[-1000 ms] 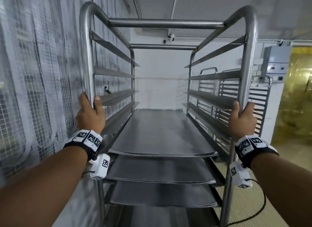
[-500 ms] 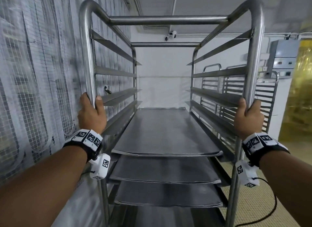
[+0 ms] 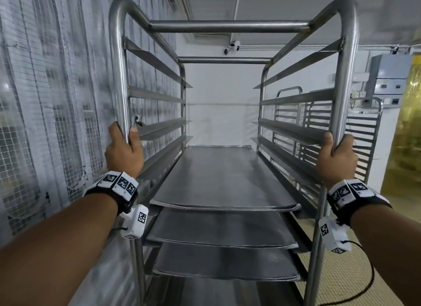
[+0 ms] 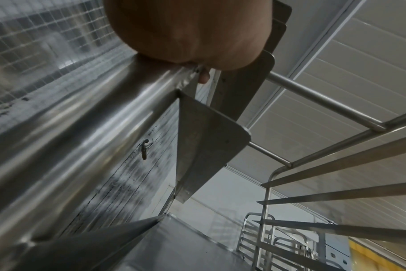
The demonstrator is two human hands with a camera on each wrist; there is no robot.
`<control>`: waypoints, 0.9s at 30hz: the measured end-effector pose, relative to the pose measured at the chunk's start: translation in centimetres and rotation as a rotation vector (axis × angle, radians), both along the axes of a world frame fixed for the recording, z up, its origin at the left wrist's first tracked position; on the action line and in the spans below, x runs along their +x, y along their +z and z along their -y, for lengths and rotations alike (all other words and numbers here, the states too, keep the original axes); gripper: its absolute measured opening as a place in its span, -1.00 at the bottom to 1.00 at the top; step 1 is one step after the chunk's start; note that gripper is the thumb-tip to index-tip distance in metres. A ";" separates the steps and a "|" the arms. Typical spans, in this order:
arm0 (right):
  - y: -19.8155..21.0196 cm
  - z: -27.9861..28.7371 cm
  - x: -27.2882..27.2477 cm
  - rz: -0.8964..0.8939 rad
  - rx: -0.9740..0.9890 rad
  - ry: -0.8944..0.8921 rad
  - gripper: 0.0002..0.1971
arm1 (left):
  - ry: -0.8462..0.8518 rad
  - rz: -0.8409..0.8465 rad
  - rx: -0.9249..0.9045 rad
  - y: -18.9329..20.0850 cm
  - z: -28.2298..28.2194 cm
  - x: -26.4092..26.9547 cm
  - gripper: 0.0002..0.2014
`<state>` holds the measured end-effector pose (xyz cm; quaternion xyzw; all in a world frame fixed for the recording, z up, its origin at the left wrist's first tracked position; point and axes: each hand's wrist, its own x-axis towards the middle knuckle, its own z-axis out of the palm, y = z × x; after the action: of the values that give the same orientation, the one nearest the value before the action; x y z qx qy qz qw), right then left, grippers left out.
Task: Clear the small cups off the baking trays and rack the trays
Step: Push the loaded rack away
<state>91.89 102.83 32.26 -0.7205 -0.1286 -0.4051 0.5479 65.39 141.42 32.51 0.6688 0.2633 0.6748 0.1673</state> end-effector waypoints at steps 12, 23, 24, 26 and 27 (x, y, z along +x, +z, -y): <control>-0.1 -2.6 10.4 0.033 0.021 -0.007 -0.52 | -0.074 0.010 -0.022 -0.3 -2.7 11.0 -0.50; 0.0 -4.9 23.6 0.034 0.006 0.008 -0.53 | -0.066 0.020 -0.055 -0.2 -3.7 23.5 -0.58; 0.1 -5.2 24.4 0.023 0.003 0.015 -0.52 | -0.059 0.009 -0.061 -0.2 -3.9 24.3 -0.56; 0.2 -5.7 25.9 0.007 0.003 0.029 -0.52 | -0.041 -0.011 -0.078 -0.2 -4.2 25.8 -0.52; 0.2 -6.0 26.7 0.011 0.001 0.029 -0.52 | -0.036 -0.015 -0.091 -0.1 -4.3 26.5 -0.51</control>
<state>118.56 108.79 32.50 -0.7159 -0.1420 -0.4012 0.5536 91.88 145.68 32.40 0.6701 0.2828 0.6541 0.2076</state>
